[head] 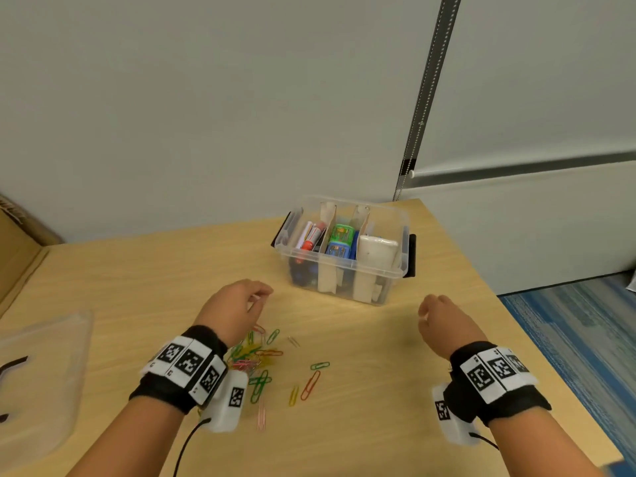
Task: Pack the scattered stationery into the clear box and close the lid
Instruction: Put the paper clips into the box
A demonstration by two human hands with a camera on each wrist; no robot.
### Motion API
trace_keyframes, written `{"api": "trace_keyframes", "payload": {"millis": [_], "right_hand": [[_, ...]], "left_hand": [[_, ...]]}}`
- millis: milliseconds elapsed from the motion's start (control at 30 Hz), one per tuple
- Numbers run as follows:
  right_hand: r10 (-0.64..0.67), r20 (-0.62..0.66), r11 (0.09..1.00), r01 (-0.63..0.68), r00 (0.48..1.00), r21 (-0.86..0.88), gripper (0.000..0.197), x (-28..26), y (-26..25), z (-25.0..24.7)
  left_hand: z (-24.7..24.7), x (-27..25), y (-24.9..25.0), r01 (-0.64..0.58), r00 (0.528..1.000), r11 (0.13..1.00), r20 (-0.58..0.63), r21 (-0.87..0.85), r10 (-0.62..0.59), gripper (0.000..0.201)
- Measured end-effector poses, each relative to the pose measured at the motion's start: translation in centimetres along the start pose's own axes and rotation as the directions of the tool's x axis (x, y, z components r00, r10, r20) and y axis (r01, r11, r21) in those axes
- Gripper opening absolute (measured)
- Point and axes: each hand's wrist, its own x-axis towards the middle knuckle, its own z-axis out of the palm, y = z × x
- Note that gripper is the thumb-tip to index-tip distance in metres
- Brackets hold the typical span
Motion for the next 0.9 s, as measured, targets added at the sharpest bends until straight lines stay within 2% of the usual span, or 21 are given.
{"api": "trace_keyframes", "payload": {"millis": [100,200,300,400,533,600,667,733,767,833,900], "right_hand": [[0.139,0.175,0.985,-0.118,0.975,-0.122,0.038,-1.5,0.2,1.6],[0.197,0.225,0.979,-0.178,0.954,-0.100,0.049,-3.7,-0.9,3.5],[0.086,0.241,0.996,-0.085,0.967,-0.014,0.049,-5.5,-4.0,5.7],[-0.113,0.257,0.993,0.105,0.960,0.047,0.047,-6.4,-8.0,7.7],[-0.407,0.235,0.907,0.359,0.883,0.221,0.020,-6.6,-11.9,8.4],[-0.456,0.170,0.861,0.385,0.874,0.332,0.013,-6.4,-12.4,7.9],[-0.425,0.090,0.857,0.368,0.901,0.361,0.015,-6.0,-11.9,7.1],[-0.357,0.106,0.897,0.309,0.928,0.317,0.026,-5.8,-11.0,6.3],[-0.318,0.158,0.924,0.268,0.935,0.271,0.036,-5.7,-10.5,6.1],[-0.247,0.295,0.962,0.196,0.923,0.191,0.064,-6.0,-10.0,6.2],[-0.243,0.365,0.966,0.190,0.899,0.174,0.090,-6.6,-10.7,7.1]], "left_hand": [[1.1,-1.0,-3.6,0.070,0.996,0.992,0.053,0.102,-0.076,0.032],[1.9,-2.1,-6.2,0.151,0.979,0.975,0.110,0.163,-0.170,0.043],[2.9,-3.4,-7.4,0.190,0.953,0.958,0.194,0.215,-0.233,0.051],[3.8,-4.5,-7.3,0.165,0.957,0.968,0.207,0.189,-0.203,0.053],[4.0,-5.3,-6.5,0.125,0.963,0.991,0.233,0.048,-0.133,0.045],[3.2,-5.6,-6.7,0.130,0.970,0.991,0.212,-0.015,-0.124,0.041],[2.0,-6.2,-7.5,0.150,0.977,0.988,0.161,-0.034,-0.143,0.039],[0.8,-7.1,-8.4,0.177,0.976,0.984,0.127,-0.001,-0.175,0.039],[0.4,-7.7,-8.8,0.201,0.969,0.979,0.144,0.028,-0.203,0.040],[0.2,-8.9,-9.3,0.244,0.937,0.968,0.241,0.066,-0.253,0.050],[1.0,-10.0,-9.6,0.304,0.888,0.953,0.364,-0.004,-0.281,0.067]]}}
